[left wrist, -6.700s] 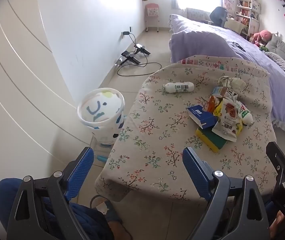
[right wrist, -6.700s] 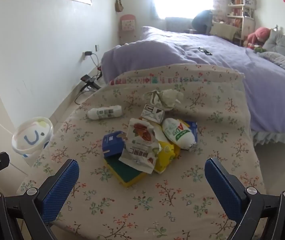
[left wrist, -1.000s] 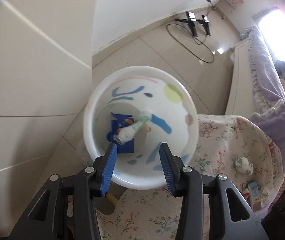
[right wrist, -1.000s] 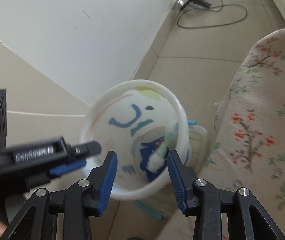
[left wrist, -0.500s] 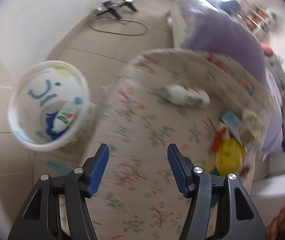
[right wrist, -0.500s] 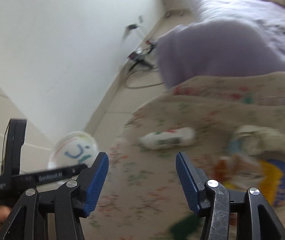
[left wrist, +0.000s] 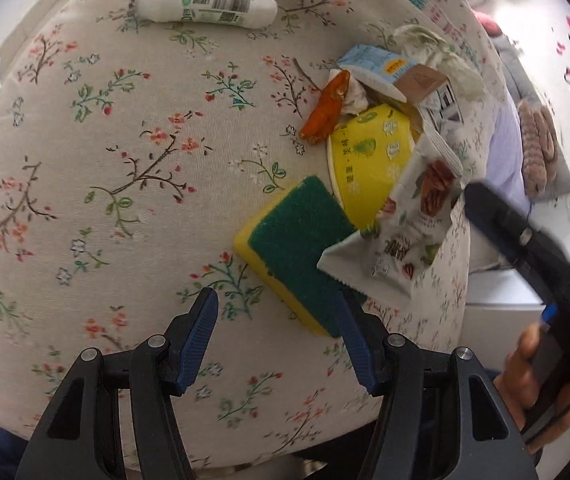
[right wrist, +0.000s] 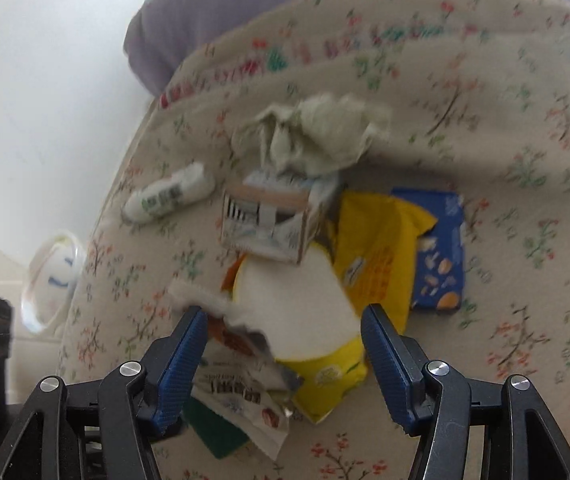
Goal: Collect trash
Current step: 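Return both tools to the trash pile, then grasp the green-yellow sponge with left tool while right tool grasps a wrapper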
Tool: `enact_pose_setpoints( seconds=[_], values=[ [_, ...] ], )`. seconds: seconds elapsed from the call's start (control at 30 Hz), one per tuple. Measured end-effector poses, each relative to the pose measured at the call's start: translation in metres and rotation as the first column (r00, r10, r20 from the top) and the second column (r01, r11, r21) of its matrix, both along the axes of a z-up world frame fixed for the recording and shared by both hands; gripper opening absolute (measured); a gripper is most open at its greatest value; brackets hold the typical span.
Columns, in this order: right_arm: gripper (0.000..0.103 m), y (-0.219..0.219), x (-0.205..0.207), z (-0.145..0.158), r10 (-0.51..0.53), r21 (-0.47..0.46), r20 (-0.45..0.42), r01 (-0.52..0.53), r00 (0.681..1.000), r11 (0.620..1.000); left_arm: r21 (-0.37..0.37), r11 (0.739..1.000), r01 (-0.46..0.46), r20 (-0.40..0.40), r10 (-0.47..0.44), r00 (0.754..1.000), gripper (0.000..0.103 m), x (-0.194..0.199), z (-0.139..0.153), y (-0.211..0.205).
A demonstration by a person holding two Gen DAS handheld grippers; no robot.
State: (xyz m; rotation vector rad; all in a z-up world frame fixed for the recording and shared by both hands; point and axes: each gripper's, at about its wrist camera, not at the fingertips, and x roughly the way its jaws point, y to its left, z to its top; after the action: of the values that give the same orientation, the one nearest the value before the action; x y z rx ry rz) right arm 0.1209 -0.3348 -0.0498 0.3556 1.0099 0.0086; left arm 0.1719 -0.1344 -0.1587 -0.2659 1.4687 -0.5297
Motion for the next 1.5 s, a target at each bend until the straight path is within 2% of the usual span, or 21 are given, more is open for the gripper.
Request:
enact_pose_setpoints(
  seconds=[0.2,0.27,0.3,0.33,0.37,0.43,0.67,0.8,0.87,0.9,1.07,1.33,1.5],
  values=[
    [0.068,0.017,0.008,-0.02,0.031,0.02,-0.058,-0.03,0.998,0.999,-0.042,0.999,-0.029,-0.004,0.029,1.0,0.064,0.004,0.002,-0.005],
    [0.057,0.018,0.009,-0.02,0.032,0.009,-0.054,-0.031,0.998,0.999,-0.046,0.998,-0.032,-0.012,0.031,0.999,0.064,0.006,0.003,-0.002],
    [0.039,0.017,0.011,-0.021,0.037,0.028,-0.06,-0.035,0.998,0.999,-0.048,0.998,-0.032,-0.013,0.031,0.999,0.064,0.007,0.003,-0.001],
    [0.03,0.016,0.011,-0.022,0.042,0.054,-0.063,-0.039,0.997,0.998,-0.045,0.998,-0.033,-0.011,0.032,0.999,0.064,0.007,0.003,0.0],
    [0.028,0.017,0.012,-0.022,0.05,0.063,-0.056,-0.047,0.997,0.997,-0.041,0.999,-0.033,-0.011,0.033,0.999,0.064,0.008,0.003,0.003],
    [0.01,0.021,0.01,-0.017,0.073,0.044,-0.035,-0.071,0.997,0.996,-0.046,0.998,-0.034,-0.025,0.033,0.999,0.064,0.011,-0.001,0.007],
    [0.005,0.0,0.001,0.009,-0.009,0.082,0.067,0.004,0.998,0.997,-0.052,0.998,-0.046,-0.016,0.045,0.999,0.064,0.009,-0.003,0.007],
    [0.005,-0.017,-0.007,0.024,-0.067,0.077,0.126,0.057,0.99,0.995,-0.005,0.998,-0.062,0.063,0.062,0.996,0.06,0.011,-0.002,-0.004],
    [0.005,-0.021,-0.008,0.026,-0.075,0.068,0.137,0.066,0.988,0.996,0.002,0.999,-0.044,0.076,0.044,0.996,0.041,0.012,-0.006,-0.012],
    [0.005,-0.021,-0.007,0.026,-0.076,0.065,0.137,0.067,0.988,0.996,-0.002,0.999,-0.044,0.084,0.044,0.995,0.041,0.012,-0.006,-0.014],
    [0.005,-0.017,-0.003,0.023,-0.053,0.056,0.131,0.046,0.99,0.997,0.023,0.999,-0.03,0.171,0.026,0.985,0.025,0.011,0.009,-0.019],
    [0.005,-0.011,-0.007,0.027,-0.026,0.036,0.158,0.02,0.987,0.999,0.072,0.997,0.007,0.26,-0.026,0.965,0.021,0.003,0.036,-0.022],
    [0.005,-0.007,-0.008,0.028,-0.034,0.026,0.169,0.03,0.985,0.999,0.083,0.997,0.008,0.281,-0.031,0.959,0.02,-0.001,0.045,-0.011]
  ],
)
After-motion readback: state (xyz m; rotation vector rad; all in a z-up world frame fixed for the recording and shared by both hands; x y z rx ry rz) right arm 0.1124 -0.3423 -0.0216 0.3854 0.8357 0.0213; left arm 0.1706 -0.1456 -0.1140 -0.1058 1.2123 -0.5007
